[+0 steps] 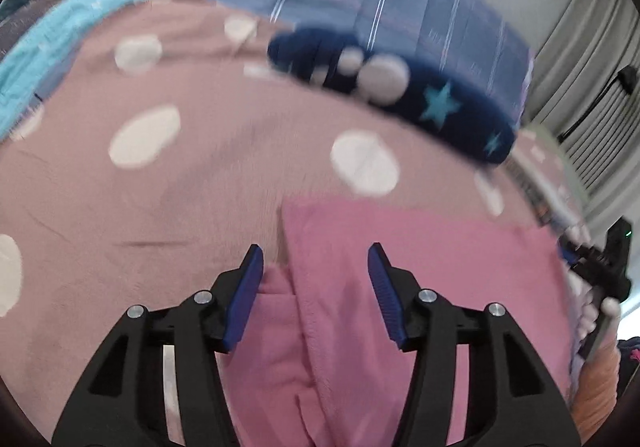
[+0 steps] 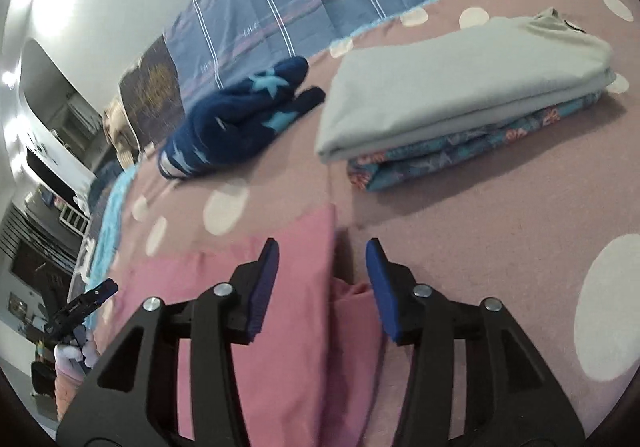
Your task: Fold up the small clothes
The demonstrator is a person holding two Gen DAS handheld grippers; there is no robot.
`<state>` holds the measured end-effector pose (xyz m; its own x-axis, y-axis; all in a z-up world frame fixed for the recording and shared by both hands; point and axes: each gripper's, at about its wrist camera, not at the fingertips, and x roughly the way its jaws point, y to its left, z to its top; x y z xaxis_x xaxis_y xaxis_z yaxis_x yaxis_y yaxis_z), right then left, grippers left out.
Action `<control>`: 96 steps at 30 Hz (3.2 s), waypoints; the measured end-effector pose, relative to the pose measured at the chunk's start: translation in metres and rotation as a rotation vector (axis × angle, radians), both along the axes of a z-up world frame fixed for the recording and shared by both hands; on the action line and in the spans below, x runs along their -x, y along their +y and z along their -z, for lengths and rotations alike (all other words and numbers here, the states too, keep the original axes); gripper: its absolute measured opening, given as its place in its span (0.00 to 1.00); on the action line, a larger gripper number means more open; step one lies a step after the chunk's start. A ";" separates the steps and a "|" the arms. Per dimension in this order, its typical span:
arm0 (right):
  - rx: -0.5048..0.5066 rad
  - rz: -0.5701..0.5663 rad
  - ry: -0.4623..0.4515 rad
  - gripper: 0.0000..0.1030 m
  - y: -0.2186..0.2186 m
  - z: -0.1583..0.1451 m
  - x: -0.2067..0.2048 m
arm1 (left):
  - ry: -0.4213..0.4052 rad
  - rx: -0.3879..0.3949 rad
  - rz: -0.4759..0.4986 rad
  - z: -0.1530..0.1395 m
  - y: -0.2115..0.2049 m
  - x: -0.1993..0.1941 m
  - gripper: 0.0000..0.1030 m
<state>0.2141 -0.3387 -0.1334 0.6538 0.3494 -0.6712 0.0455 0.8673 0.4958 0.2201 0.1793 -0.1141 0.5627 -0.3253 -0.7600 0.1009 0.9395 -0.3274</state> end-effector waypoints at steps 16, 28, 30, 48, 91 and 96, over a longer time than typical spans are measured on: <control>0.060 -0.066 -0.176 0.09 0.019 -0.043 -0.009 | -0.247 -0.118 0.057 -0.065 -0.021 0.013 0.05; 0.106 -0.015 -0.049 0.31 -0.015 -0.019 0.100 | -0.189 -0.139 0.036 -0.045 0.004 0.104 0.33; 0.089 -0.028 -0.051 0.31 -0.015 -0.018 0.134 | -0.202 -0.112 0.075 -0.048 -0.005 0.134 0.37; 0.027 -0.123 -0.045 0.39 0.025 0.015 0.261 | -0.095 -0.308 -0.018 -0.004 -0.009 0.253 0.49; -0.054 -0.310 -0.063 0.18 -0.016 0.000 0.016 | -0.151 -0.291 0.707 0.002 -0.363 0.220 0.49; -0.131 -0.280 -0.058 0.18 -0.048 0.003 0.019 | -0.210 -0.192 0.686 -0.034 -0.354 0.200 0.48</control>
